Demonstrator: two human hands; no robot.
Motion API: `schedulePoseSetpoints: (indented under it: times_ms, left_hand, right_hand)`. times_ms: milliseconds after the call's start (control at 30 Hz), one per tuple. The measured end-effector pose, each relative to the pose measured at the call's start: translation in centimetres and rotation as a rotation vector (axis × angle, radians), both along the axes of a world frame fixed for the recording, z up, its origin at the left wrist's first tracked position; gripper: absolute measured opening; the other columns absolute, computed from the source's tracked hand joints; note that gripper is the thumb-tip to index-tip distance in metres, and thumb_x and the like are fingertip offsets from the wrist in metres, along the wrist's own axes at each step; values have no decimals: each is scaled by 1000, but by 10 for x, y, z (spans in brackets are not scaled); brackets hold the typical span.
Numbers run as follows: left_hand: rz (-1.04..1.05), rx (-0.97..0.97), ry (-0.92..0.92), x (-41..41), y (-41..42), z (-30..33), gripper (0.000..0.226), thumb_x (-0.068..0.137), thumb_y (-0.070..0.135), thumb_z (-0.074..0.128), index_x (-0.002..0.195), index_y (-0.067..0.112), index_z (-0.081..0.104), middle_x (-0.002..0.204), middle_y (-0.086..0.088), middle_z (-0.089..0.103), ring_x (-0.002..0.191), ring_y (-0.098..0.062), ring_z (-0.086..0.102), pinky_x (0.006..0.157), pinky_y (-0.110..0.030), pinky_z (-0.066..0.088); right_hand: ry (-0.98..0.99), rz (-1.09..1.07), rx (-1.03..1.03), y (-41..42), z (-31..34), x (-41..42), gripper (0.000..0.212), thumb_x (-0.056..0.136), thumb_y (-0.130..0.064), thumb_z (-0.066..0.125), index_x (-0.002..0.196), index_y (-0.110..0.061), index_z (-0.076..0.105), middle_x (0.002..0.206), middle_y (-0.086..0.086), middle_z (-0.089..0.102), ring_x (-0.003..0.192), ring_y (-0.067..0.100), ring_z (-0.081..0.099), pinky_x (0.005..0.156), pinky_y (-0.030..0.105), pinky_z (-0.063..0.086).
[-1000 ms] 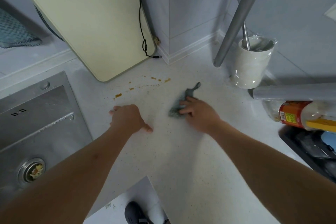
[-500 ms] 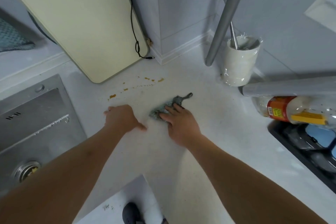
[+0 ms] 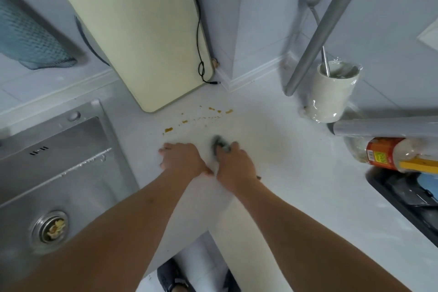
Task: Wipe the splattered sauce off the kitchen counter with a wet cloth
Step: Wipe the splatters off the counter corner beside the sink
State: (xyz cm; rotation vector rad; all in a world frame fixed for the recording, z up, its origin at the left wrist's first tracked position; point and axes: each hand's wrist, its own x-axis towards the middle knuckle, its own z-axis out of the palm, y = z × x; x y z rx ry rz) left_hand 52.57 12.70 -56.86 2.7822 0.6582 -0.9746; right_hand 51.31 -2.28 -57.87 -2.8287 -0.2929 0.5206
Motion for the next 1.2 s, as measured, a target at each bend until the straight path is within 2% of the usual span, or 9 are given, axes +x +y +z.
schedulePoseSetpoints:
  times_ms: [100, 167, 233, 333, 400, 467, 833, 1033, 1200]
  left_hand:
    - [-30, -95, -51, -2, 12, 19, 103, 65, 75, 82, 138, 7, 55, 147, -22, 52, 137, -41, 47, 108, -47, 46]
    - [-26, -248, -111, 3, 35, 35, 71, 69, 64, 88, 105, 9, 63, 115, -7, 67, 109, -30, 65, 88, -36, 52]
    - [-2, -284, -181, 11, 74, 49, 63, 73, 53, 90, 102, 4, 62, 107, 2, 62, 98, -27, 65, 80, -35, 50]
    - [-64, -136, -176, 20, 134, 44, 99, 67, 56, 93, 138, 5, 46, 142, -17, 53, 126, -33, 54, 98, -43, 50]
    - [-206, -24, -94, 20, 163, 29, 138, 61, 65, 91, 159, 3, 18, 166, -24, 18, 153, -41, 22, 119, -52, 35]
    - [-306, 2, -46, 19, 174, 16, 153, 57, 72, 89, 162, 1, 4, 169, -27, 0, 157, -45, 6, 126, -55, 24]
    - [-350, -25, -75, 22, 176, 11, 154, 51, 75, 89, 158, -6, 14, 164, -32, 10, 152, -51, 15, 123, -54, 31]
    - [-374, -46, -140, 17, 178, 16, 142, 48, 79, 87, 150, -5, 32, 155, -33, 29, 144, -49, 29, 117, -52, 39]
    - [-356, -61, -108, 17, 174, 22, 146, 48, 74, 91, 153, -8, 30, 159, -35, 22, 146, -50, 27, 116, -55, 39]
  right_hand:
    - [28, 181, -17, 14, 1, 7, 46, 93, -28, 51, 138, -35, 43, 122, 7, 38, 106, 33, 54, 85, 43, 54]
    - [-11, 73, -53, -4, -3, 27, 53, 92, -20, 48, 143, -36, 41, 123, 8, 40, 106, 34, 56, 87, 43, 54]
    - [-76, -135, -79, -23, -7, 56, 58, 92, -16, 47, 148, -32, 40, 124, 12, 42, 104, 38, 59, 89, 43, 52]
    - [-69, -370, -56, -35, -5, 100, 56, 94, -18, 48, 148, -31, 43, 124, 14, 40, 105, 42, 59, 91, 43, 49]
    - [-40, -417, -64, -19, 0, 125, 52, 96, -21, 46, 147, -30, 44, 126, 14, 39, 108, 42, 57, 92, 43, 47]
    - [-49, -415, -60, 11, 1, 137, 51, 96, -20, 42, 146, -28, 46, 126, 13, 39, 108, 43, 57, 91, 42, 47]
    - [-14, -158, 13, 156, 0, 113, 52, 91, -19, 43, 141, -33, 49, 107, 1, 31, 100, 32, 53, 75, 37, 44]
    - [44, 142, 26, 189, 6, 57, 35, 101, -28, 46, 130, -40, 62, 110, 2, 46, 103, 28, 56, 87, 41, 54]
    - [326, -29, 282, 154, 42, 73, 32, 97, -7, 53, 120, -13, 74, 107, 16, 71, 90, 28, 62, 82, 41, 56]
